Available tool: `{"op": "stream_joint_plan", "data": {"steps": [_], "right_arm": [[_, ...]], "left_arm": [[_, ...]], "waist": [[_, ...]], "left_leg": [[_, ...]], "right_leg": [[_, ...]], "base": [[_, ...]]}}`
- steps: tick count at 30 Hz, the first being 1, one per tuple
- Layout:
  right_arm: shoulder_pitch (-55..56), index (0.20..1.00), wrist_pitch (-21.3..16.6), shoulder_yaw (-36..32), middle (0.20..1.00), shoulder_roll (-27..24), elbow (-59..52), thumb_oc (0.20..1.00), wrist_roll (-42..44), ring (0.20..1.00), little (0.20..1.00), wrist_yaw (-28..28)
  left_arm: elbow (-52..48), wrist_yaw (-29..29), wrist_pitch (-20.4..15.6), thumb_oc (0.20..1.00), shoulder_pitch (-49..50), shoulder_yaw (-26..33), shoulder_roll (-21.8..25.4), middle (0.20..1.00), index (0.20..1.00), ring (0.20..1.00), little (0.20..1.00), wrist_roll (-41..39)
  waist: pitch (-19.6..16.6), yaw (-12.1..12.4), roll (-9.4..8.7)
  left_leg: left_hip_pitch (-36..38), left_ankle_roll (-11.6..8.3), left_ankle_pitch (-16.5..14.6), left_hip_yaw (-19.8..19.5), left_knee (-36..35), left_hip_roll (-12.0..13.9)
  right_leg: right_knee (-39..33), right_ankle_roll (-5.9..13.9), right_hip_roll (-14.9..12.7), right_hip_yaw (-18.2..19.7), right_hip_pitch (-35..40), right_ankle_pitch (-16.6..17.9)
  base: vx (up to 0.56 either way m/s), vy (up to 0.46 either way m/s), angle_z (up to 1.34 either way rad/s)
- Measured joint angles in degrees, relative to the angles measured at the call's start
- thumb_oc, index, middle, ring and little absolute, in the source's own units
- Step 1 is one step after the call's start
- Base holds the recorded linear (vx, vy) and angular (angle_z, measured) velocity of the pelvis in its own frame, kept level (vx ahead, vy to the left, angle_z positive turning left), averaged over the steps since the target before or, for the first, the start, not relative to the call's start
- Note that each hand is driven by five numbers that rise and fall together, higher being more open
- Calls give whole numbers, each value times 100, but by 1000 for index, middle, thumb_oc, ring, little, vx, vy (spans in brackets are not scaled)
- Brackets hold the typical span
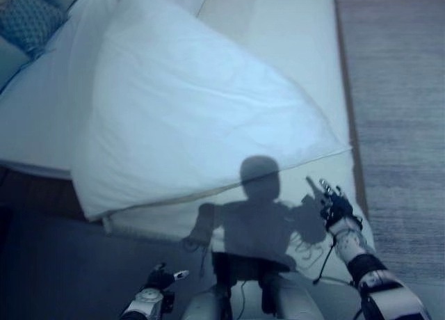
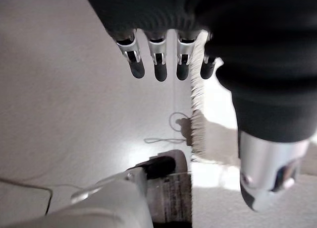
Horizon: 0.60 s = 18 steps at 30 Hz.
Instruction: Make the bed
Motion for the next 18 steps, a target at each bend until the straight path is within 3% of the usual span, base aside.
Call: {"op": "stream_joint_plan", "data": {"steps": [2,5,7,8,9,13,14,15,18], "right_arm": [[-536,1000,-56,-113,1000,-193,20,1000,145,1000,1000,-79],[-778,1000,-122,-102,1000,-188,-39,1000,191,1000,1000,-77],[-1213,1000,-116,-94,1000,-284,523,1000,263,1000,1000,-189],[-1795,1000,-120,-252,1000,-693,1115,1000,328,1000,1000,-370],[-1956,1000,-154,-355,1000,-896,1131,1000,352,1000,1000,-416],[-2555,1000,-196,-329,1000,-1341,1316,1000,357,1000,1000,-534],[-2759,1000,-158,-286,1000,-1442,1577,1000,358,1000,1000,-549],[-2951,1000,-108,-307,1000,-1559,1839,1000,351,1000,1000,-598],[-3325,1000,-40,-195,1000,-1624,2275,1000,284,1000,1000,-698]], "left_arm": [[-205,-4,-8,1000,-16,-197,-64,1000,1000,1000,1000,-100],[-165,-2,5,1000,-7,-185,-126,1000,1000,1000,1000,-103],[-386,31,-7,1000,-5,-359,-169,1000,1000,1000,1000,-277],[-590,1,-110,1000,-132,-709,-164,1000,1000,1000,1000,-328],[-688,-13,-119,1000,-123,-795,-210,1000,1000,1000,1000,-341],[-695,-26,-67,1000,-57,-903,-288,1000,1000,1000,1000,-394],[-708,-24,-77,1000,-56,-921,-299,1000,1000,1000,1000,-392],[-759,-19,-68,1000,-43,-922,-296,1000,1000,1000,1000,-394],[-820,4,-72,1000,19,-975,-233,1000,1000,1000,1000,-442]], "waist": [[71,73,153],[85,63,181],[134,83,189],[155,50,250],[189,99,299],[346,87,419],[359,63,455],[398,90,527],[412,129,544]], "left_leg": [[-219,-138,53,-112,-24,0],[-105,-106,78,-112,-61,61],[-417,-93,95,-167,260,2],[-710,-420,337,-283,275,-139],[-719,-521,425,-283,101,-123],[-1027,-602,344,-108,24,-59],[-1096,-488,295,-107,26,-70],[-1162,-179,356,-108,-20,-83],[-1347,-48,383,-97,-56,-145]], "right_leg": [[30,-64,-32,-98,-228,33],[75,-112,-44,-138,-221,40],[363,-10,-92,-245,-405,-166],[440,17,-334,-354,-662,-259],[443,-13,-331,-384,-763,-225],[835,-246,-453,-648,-1224,-320],[1000,-206,-484,-646,-1362,-389],[1215,-145,-517,-646,-1515,-464],[1573,-135,-634,-605,-1883,-594]], "base": [[6,-36,32],[26,-172,19],[40,-194,40],[25,-94,56],[1,-84,50],[-9,-45,26],[8,-14,19],[8,-14,10],[-9,-14,4]]}}
